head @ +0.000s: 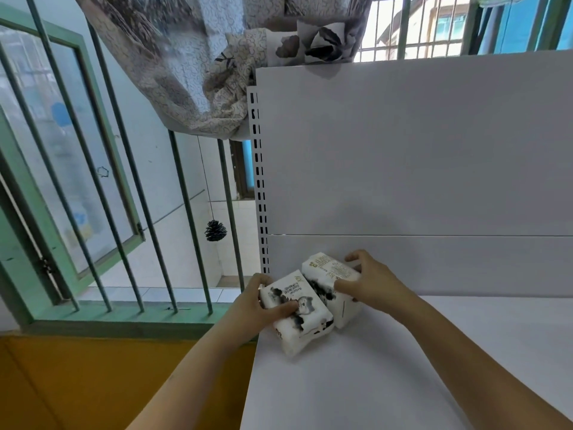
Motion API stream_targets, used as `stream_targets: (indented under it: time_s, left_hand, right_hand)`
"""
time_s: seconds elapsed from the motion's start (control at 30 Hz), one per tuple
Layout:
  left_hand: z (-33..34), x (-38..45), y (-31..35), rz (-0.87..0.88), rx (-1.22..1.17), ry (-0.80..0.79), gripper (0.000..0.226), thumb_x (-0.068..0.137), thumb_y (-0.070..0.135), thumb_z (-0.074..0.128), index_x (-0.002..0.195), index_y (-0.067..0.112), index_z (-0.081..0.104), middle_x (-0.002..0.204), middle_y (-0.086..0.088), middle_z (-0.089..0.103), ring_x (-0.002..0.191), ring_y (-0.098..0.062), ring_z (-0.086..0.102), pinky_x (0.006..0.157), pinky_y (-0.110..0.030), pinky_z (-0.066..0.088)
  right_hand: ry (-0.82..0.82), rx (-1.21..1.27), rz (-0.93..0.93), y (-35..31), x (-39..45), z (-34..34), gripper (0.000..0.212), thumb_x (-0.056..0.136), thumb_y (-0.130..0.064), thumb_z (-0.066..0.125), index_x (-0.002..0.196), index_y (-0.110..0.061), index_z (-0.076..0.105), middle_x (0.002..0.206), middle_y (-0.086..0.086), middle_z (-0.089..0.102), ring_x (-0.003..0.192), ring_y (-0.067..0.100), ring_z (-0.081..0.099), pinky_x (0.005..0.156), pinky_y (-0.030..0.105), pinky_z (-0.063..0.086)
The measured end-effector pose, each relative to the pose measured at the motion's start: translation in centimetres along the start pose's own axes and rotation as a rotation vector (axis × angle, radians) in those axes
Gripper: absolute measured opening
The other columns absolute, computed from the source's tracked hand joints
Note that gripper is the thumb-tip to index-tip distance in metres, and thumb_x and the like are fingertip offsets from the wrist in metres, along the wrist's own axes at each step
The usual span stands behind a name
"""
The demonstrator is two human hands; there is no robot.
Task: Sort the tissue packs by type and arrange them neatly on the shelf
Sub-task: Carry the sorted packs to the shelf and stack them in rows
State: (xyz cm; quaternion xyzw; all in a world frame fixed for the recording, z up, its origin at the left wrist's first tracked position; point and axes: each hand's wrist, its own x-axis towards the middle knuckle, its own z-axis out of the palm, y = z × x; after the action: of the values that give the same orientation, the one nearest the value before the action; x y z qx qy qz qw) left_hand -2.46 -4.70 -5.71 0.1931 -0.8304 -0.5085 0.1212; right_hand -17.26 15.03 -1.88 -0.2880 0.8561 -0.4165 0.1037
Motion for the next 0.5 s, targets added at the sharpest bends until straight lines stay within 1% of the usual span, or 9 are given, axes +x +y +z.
stream_targets:
  time_s: [0.07,0.17,0.2,0.23,0.3,0.33,0.4,0.5]
  left_hand:
    - [-0.5,-0.4,0.0,-0.008,-0.033,-0.007,0.054,0.074,0.035,0.084,0.112,0.025,0.047,0.107,0.005,0.072,0.088,-0.006,0.072,0.070,-0.020,0.058]
    - [-0.9,-0.8,0.0,-0.028,-0.142,0.000,0.060,0.074,0.025,0.085,0.122,0.026,0.049,0.114,0.001,0.069,0.089,-0.008,0.073,0.067,-0.018,0.057]
    - [-0.9,-0.8,-0.1,-0.034,-0.196,0.014,0.062,0.074,0.022,0.084,0.125,0.026,0.050,0.114,0.000,0.070,0.091,-0.010,0.073,0.069,-0.020,0.058]
    - [-0.8,-0.8,-0.2,-0.037,-0.260,0.033,0.063,0.073,0.020,0.084,0.126,0.026,0.052,0.114,-0.001,0.071,0.093,-0.012,0.073,0.075,-0.025,0.060]
    - [-0.3,-0.6,-0.5,-0.037,-0.374,0.071,0.064,0.068,0.022,0.084,0.126,0.022,0.057,0.111,-0.004,0.074,0.098,-0.019,0.073,0.088,-0.038,0.059]
    - [0.1,-0.5,-0.6,-0.037,-0.406,0.095,0.062,0.067,0.025,0.084,0.123,0.019,0.059,0.111,-0.005,0.074,0.098,-0.020,0.073,0.090,-0.040,0.058]
    - [0.9,-0.2,-0.9,-0.037,-0.447,0.155,0.057,0.070,0.027,0.083,0.121,0.020,0.060,0.111,-0.005,0.074,0.097,-0.019,0.072,0.087,-0.038,0.059]
    - [1.4,-0.1,-1.3,-0.017,-0.388,0.211,0.054,0.077,0.029,0.081,0.123,0.027,0.053,0.110,0.002,0.072,0.093,-0.012,0.071,0.073,-0.028,0.060]
  right_hand:
    - [0.068,0.030,-0.031,0.2,0.4,0.1,0.049,0.079,-0.031,0.073,0.120,-0.024,0.047,0.117,-0.002,0.060,0.094,0.013,0.062,0.076,0.030,0.055]
    - [0.141,0.140,-0.070,0.6,0.6,-0.4,0.036,0.082,-0.025,0.070,0.114,-0.024,0.052,0.114,-0.003,0.063,0.095,0.014,0.063,0.079,0.036,0.055]
    - [0.166,0.175,-0.074,0.9,0.7,-0.7,0.034,0.083,-0.025,0.069,0.113,-0.024,0.053,0.113,-0.002,0.064,0.094,0.014,0.064,0.080,0.039,0.056]
    - [0.190,0.196,-0.076,1.1,0.8,-1.0,0.034,0.083,-0.024,0.069,0.113,-0.025,0.054,0.113,-0.002,0.064,0.093,0.014,0.065,0.080,0.040,0.057]
    - [0.220,0.202,-0.075,1.6,0.9,-1.6,0.033,0.084,-0.025,0.068,0.114,-0.025,0.055,0.111,-0.003,0.064,0.093,0.014,0.065,0.079,0.041,0.057]
    - [0.226,0.197,-0.071,2.0,1.0,-1.9,0.032,0.084,-0.025,0.068,0.114,-0.025,0.055,0.110,-0.003,0.065,0.092,0.014,0.066,0.079,0.040,0.058]
    - [0.233,0.194,-0.057,2.9,1.2,-2.3,0.031,0.085,-0.024,0.068,0.113,-0.024,0.056,0.108,-0.003,0.065,0.091,0.015,0.066,0.077,0.039,0.057]
    - [0.260,0.164,-0.026,4.5,1.3,-2.5,0.026,0.087,-0.026,0.068,0.110,-0.021,0.059,0.107,-0.001,0.066,0.087,0.011,0.063,0.068,0.026,0.050]
